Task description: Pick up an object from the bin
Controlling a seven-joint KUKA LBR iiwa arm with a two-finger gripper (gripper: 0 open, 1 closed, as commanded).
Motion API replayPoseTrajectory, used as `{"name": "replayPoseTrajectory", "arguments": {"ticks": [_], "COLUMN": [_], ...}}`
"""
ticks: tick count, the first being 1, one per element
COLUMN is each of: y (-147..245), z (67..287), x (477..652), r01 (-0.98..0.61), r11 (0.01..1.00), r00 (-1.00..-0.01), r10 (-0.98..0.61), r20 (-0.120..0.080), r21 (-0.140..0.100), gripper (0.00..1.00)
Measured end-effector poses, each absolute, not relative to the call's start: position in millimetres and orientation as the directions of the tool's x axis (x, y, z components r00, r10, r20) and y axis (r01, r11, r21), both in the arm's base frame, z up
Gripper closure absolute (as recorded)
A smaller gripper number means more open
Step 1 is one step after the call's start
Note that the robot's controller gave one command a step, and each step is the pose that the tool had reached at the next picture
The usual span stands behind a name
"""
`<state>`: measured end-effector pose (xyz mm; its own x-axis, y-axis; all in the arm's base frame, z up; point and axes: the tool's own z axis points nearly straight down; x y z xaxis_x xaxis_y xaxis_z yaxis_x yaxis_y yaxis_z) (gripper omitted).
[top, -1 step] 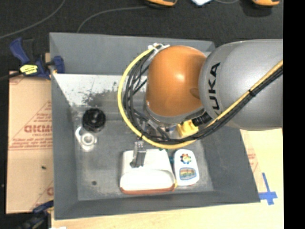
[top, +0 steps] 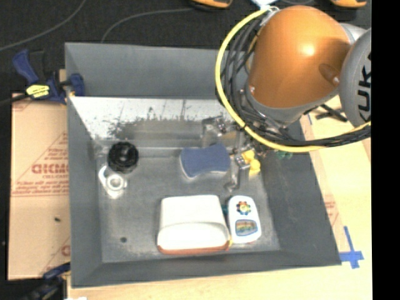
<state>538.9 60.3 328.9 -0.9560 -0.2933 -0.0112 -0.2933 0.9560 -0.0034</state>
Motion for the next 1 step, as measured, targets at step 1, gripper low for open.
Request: {"name": "replayPoseTrajectory", "arguments": {"ticks": [1], "y": [30.7], "z": [349.0], "x": [537.7], "r01": [0.042], "r11": [0.999], "r00": [-0.999], "r10": [0.042], "r20": [-0.019], "r21": [0.001], "gripper": [0.00]}}
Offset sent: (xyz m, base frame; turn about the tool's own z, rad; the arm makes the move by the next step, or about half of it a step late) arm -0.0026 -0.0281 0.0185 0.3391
